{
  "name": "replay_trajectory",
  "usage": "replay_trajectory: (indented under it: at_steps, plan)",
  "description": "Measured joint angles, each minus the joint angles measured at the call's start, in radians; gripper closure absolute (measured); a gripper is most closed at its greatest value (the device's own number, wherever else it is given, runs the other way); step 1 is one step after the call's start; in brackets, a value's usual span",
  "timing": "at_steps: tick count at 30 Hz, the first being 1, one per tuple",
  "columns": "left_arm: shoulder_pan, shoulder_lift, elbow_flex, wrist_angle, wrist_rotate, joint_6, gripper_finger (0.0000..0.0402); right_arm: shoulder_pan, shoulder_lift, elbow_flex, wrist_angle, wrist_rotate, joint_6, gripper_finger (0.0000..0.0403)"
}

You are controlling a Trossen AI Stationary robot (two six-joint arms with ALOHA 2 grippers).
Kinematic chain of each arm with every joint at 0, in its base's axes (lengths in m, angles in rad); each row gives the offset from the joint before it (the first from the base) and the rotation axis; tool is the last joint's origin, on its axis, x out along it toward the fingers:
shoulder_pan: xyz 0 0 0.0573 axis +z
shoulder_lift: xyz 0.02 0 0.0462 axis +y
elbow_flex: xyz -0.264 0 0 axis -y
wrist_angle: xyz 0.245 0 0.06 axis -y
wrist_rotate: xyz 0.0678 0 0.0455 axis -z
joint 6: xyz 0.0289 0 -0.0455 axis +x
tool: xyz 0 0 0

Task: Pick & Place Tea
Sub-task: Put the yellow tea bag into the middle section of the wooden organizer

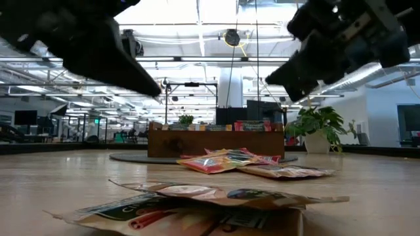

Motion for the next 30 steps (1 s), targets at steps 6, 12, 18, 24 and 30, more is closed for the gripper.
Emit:
replay_trajectory:
  at_steps: [6, 12, 18, 24, 30]
  plan:
    - [-0.007, 0.103, 0.074, 0.011, 0.099, 0.155, 0.0314, -0.002, 0.153, 0.182, -0.173, 0.027, 0.028, 0.0403]
    - [0.011, 0.145, 0.086, 0.06, 0.055, 0.264, 0.0314, 0.017, 0.269, 0.307, -0.34, 0.03, 0.028, 0.04]
    - [0.061, 0.195, 0.087, 0.103, 0.077, 0.27, 0.0314, 0.008, 0.255, 0.321, -0.37, -0.021, 0.084, 0.0358]
    - [0.105, 0.27, 0.098, 0.113, 0.136, 0.235, 0.0314, -0.023, 0.253, 0.324, -0.411, -0.054, 0.194, 0.0276]
    - [0.125, 0.294, 0.104, 0.121, 0.154, 0.199, 0.0314, -0.077, 0.256, 0.321, -0.464, -0.094, 0.295, 0.0232]
